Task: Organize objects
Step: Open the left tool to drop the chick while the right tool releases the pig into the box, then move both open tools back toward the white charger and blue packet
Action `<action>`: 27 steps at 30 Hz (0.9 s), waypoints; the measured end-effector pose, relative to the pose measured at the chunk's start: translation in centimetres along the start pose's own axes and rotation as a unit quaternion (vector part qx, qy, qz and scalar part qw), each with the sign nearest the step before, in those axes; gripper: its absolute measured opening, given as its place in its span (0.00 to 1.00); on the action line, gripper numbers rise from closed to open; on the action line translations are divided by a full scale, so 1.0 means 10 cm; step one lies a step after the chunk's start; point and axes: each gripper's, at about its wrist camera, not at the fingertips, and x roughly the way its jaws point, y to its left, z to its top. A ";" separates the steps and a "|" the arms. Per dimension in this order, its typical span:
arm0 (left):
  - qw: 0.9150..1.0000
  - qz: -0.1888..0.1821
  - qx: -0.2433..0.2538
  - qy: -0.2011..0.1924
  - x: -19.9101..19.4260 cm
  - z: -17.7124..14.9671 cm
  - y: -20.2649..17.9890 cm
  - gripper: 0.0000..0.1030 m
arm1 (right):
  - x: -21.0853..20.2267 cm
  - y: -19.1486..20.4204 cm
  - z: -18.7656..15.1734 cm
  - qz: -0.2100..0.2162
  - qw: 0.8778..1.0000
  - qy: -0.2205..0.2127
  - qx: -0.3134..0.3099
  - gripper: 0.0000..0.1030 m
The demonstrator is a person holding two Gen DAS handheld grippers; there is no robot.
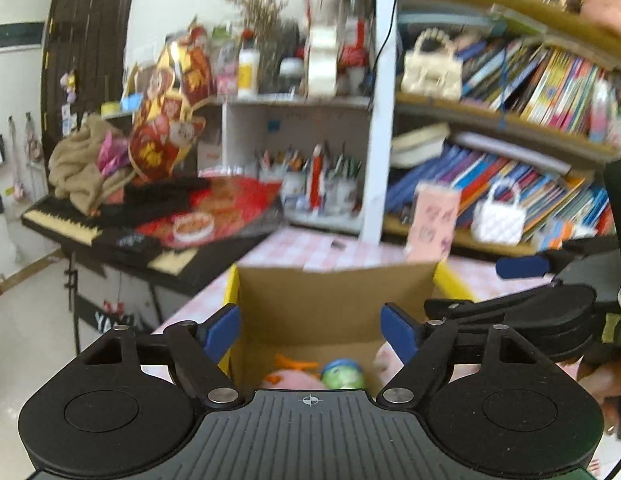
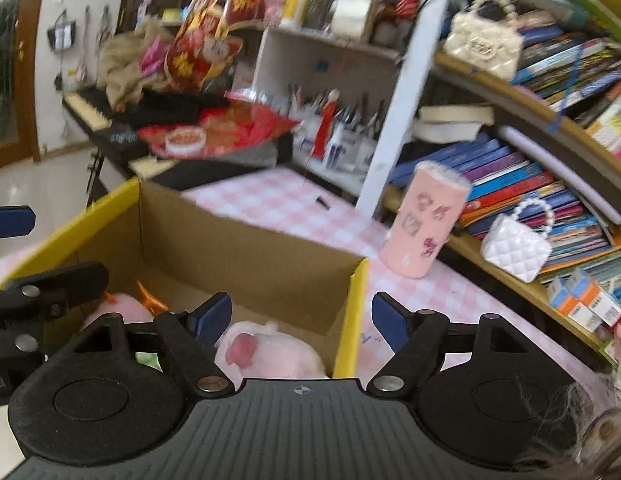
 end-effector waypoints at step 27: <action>0.997 -0.049 0.017 0.065 -1.28 -0.88 -0.03 0.84 | -1.69 0.57 -1.47 -0.059 0.987 0.049 0.144 0.73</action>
